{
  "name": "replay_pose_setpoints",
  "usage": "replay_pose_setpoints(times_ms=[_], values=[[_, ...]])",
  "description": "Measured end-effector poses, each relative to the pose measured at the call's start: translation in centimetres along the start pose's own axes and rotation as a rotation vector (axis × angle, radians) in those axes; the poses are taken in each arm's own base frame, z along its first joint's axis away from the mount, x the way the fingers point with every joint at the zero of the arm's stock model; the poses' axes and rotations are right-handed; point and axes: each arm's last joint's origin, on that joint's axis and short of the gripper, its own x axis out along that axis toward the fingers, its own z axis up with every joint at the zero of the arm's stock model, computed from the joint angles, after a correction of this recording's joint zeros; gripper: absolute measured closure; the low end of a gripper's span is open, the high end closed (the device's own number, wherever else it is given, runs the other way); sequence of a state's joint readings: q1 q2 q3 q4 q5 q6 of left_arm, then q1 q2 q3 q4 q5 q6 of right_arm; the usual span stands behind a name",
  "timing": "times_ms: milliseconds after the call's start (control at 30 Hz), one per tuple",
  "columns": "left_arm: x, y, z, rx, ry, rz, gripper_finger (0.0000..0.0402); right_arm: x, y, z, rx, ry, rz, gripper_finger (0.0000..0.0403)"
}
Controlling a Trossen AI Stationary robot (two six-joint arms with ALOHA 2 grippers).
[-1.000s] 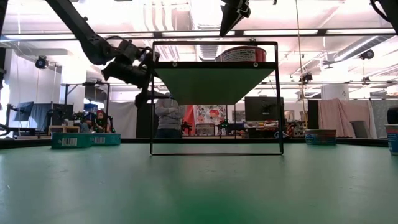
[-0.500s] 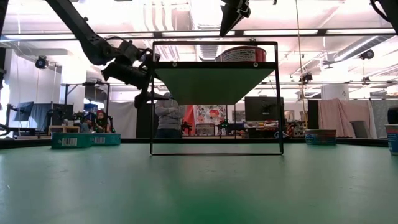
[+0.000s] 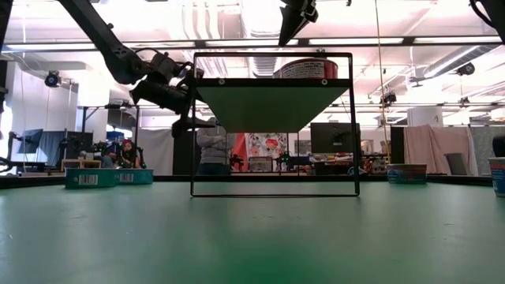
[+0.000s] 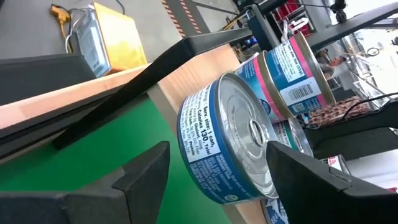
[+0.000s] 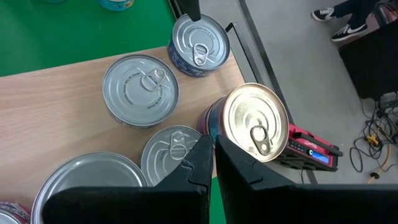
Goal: Stack canned seafood by type on shelf
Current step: Stack the blue tuna can on top of the blue tuna can on the shelf
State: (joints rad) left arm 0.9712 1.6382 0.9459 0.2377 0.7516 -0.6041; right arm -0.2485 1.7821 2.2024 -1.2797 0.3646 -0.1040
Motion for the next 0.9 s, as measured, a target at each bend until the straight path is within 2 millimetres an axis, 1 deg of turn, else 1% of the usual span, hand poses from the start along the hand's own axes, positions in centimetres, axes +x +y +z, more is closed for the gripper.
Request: replay_pose_setpoints(times_ms=[400,900], values=[[0.59,-0.54,-0.44,0.007,0.022,-0.015,0.015,0.0,0.0,-0.01,0.007,0.001,0.0,0.039],[0.58,-0.51,-0.43,0.021,0.017,-0.006,0.015,0.0,0.0,-0.02,0.006,0.002,0.0,0.039]])
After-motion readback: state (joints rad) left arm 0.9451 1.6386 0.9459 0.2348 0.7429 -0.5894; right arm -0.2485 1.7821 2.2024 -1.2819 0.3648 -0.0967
